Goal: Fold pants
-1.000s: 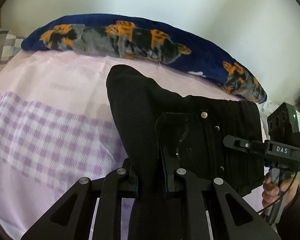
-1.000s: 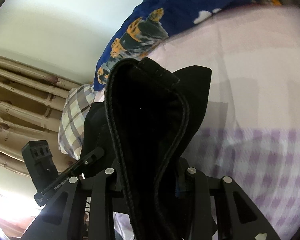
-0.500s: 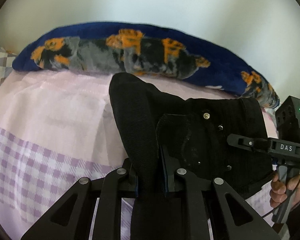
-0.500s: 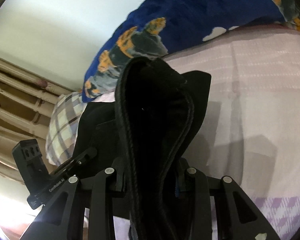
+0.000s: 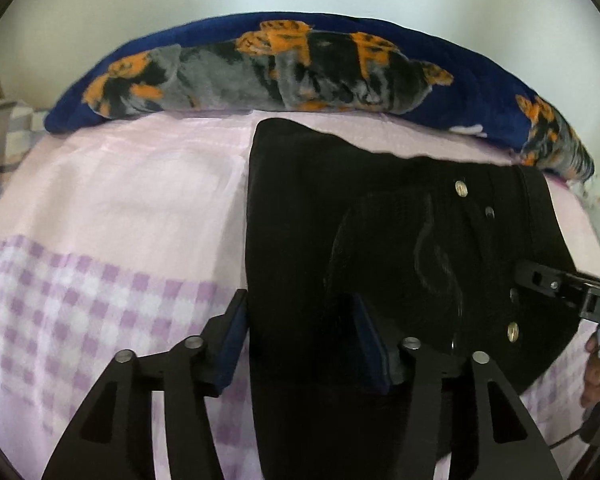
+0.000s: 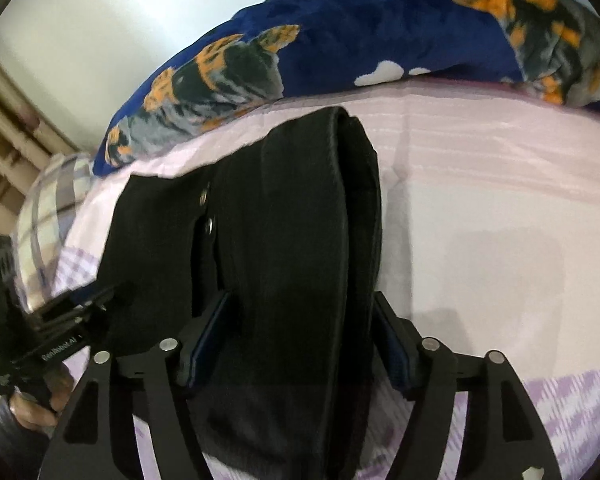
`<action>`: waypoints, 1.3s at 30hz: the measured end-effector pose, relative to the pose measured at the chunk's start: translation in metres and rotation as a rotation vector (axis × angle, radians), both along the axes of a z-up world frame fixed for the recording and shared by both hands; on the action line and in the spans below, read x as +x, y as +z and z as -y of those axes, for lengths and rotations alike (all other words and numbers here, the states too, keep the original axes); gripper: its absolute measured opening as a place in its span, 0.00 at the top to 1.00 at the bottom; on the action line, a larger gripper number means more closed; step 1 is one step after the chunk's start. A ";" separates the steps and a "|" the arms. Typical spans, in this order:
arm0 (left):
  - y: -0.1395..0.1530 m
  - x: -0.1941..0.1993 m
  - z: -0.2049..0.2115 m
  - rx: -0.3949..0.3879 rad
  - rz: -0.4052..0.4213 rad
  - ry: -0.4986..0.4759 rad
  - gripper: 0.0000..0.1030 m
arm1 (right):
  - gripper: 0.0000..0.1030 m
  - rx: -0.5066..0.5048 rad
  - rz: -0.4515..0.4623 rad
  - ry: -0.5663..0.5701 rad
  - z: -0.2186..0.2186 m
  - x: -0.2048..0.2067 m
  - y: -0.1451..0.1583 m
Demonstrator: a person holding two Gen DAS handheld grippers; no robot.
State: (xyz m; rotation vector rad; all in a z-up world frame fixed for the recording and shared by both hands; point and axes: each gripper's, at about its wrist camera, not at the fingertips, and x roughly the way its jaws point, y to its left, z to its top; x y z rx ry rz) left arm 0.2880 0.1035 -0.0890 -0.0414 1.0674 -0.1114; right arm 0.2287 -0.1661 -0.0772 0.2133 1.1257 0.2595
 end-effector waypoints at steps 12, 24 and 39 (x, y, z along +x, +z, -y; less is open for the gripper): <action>0.017 -0.075 0.011 0.060 0.031 0.085 0.39 | 0.26 -0.102 0.092 -0.069 -0.008 -0.063 0.014; 0.042 -0.139 0.024 0.097 0.077 0.108 0.36 | 0.15 -0.180 0.186 -0.057 -0.035 -0.129 0.048; 0.064 -0.180 0.041 0.121 0.138 0.122 0.36 | 0.07 -0.204 0.249 -0.094 -0.039 -0.167 0.069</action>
